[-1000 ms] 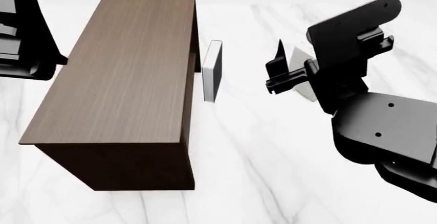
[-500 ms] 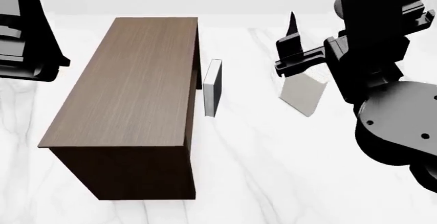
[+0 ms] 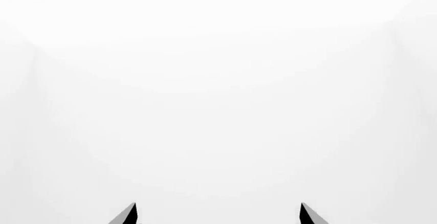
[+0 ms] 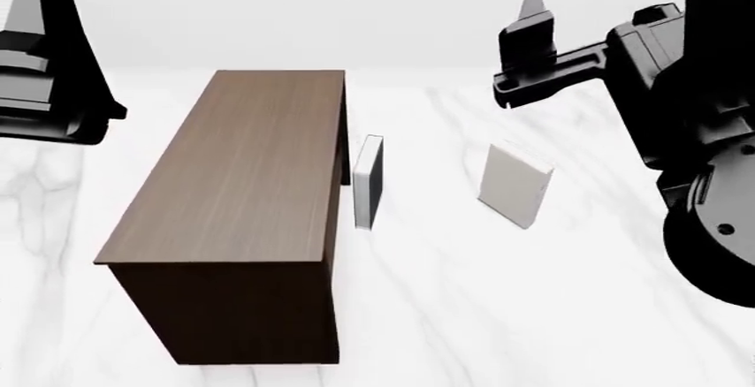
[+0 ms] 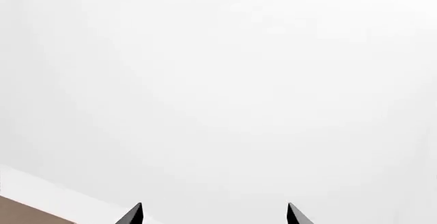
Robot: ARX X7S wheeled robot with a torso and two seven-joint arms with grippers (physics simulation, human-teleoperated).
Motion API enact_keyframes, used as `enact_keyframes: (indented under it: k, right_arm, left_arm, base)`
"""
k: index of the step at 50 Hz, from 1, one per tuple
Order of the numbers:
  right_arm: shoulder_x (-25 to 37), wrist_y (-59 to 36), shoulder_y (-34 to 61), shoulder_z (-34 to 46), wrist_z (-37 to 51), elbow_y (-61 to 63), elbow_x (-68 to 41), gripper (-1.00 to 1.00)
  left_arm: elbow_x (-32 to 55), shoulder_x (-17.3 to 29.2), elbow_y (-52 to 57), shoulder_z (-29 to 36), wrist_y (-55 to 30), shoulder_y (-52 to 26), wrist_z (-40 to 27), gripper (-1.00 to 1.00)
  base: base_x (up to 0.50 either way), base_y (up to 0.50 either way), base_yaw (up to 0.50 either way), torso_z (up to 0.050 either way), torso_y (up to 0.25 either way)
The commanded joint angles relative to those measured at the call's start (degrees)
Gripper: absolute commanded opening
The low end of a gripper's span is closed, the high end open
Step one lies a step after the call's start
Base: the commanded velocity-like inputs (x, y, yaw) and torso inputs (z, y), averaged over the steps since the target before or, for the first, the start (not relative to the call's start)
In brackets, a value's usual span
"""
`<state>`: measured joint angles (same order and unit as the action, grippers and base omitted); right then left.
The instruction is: Pick up the book on the right and place it under the cabinet shelf.
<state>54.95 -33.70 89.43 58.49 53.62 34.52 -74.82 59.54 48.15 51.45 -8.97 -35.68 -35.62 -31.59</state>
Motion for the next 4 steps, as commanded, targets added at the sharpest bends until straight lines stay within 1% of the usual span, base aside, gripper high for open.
enact_keyframes:
  k: [1,4]
  right_arm:
    - [1.7,-0.6,3.0,-2.6,2.2,4.1,-4.4,1.00]
    - [2.1,-1.1,4.5,-3.4,3.0,5.2,-5.9,1.00]
  left_arm:
    - [-1.9,-0.4,-0.6,1.0,0.4,1.6,0.8,1.00]
    - [-1.8,-0.4,-0.7,1.2,0.3,1.5,0.7,1.00]
  base:
    - [0.00,0.00,0.00,0.000,0.135]
    - [0.00,0.00,0.00,0.000,0.139]
